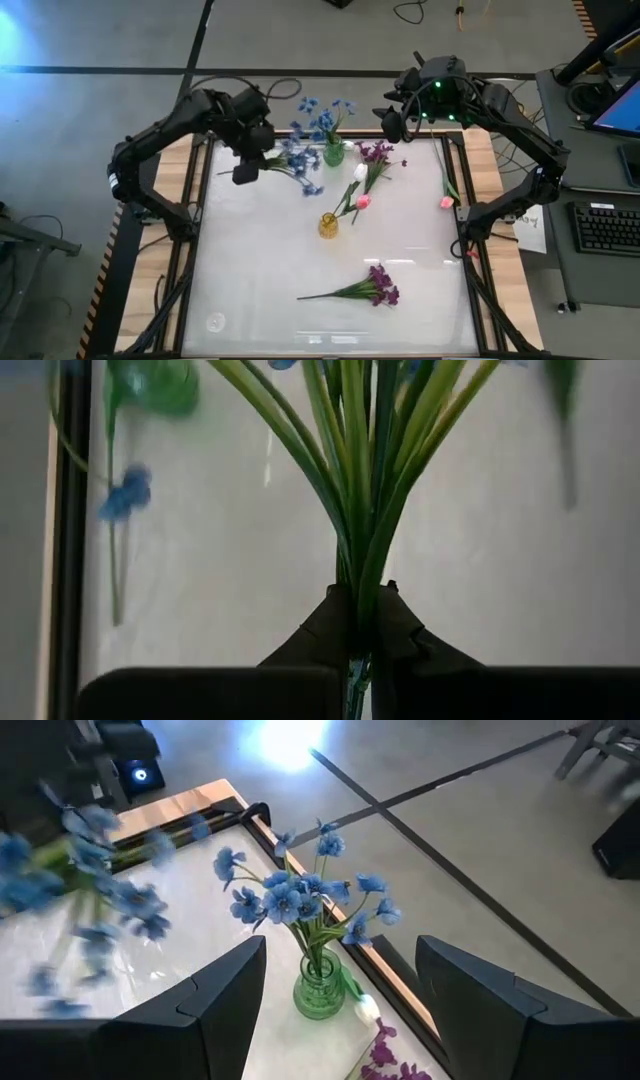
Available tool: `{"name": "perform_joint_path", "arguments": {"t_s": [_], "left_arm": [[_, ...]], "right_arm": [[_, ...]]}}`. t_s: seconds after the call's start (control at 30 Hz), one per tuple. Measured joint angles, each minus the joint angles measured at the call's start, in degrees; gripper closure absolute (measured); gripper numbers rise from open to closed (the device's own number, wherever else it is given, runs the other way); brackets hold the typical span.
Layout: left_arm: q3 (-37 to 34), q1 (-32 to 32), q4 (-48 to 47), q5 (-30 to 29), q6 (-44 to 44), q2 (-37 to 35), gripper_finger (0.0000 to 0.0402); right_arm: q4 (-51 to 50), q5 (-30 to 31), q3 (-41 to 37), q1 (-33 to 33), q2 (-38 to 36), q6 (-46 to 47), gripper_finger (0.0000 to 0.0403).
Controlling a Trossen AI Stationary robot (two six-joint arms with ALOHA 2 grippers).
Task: Sort flowers into vase by color
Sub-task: Put the blue flowers into the green vase
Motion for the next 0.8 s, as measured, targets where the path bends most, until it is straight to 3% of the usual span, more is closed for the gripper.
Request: {"name": "perform_joint_path", "arguments": {"t_s": [0.2, 0.33, 0.5, 0.63, 0.8], "left_arm": [[8.0, 0.0, 0.0, 7.3, -1.1, 0.0, 0.0401], [13.3, 0.0, 7.7, 8.0, -0.8, 0.0, 0.0401], [17.2, 0.6, 25.7, 7.9, -0.6, 0.0, 0.0401], [16.4, 1.0, 45.2, 8.2, -4.0, 0.4, 0.0401], [14.1, 0.4, 63.7, 10.6, -14.5, 3.7, 0.0401]], "right_arm": [[0.5, 0.0, 0.0, 0.0, 0.0, -0.5, 0.0154], [3.1, -0.7, 0.0, 0.0, 0.0, -1.2, 0.0154], [8.6, -7.8, 0.0, 0.0, 0.0, -5.2, 0.0154], [13.9, -15.7, -0.2, 0.0, 0.7, -8.2, 0.0154], [22.2, -16.5, -0.2, 0.2, 3.5, -9.0, 0.0154]]}}
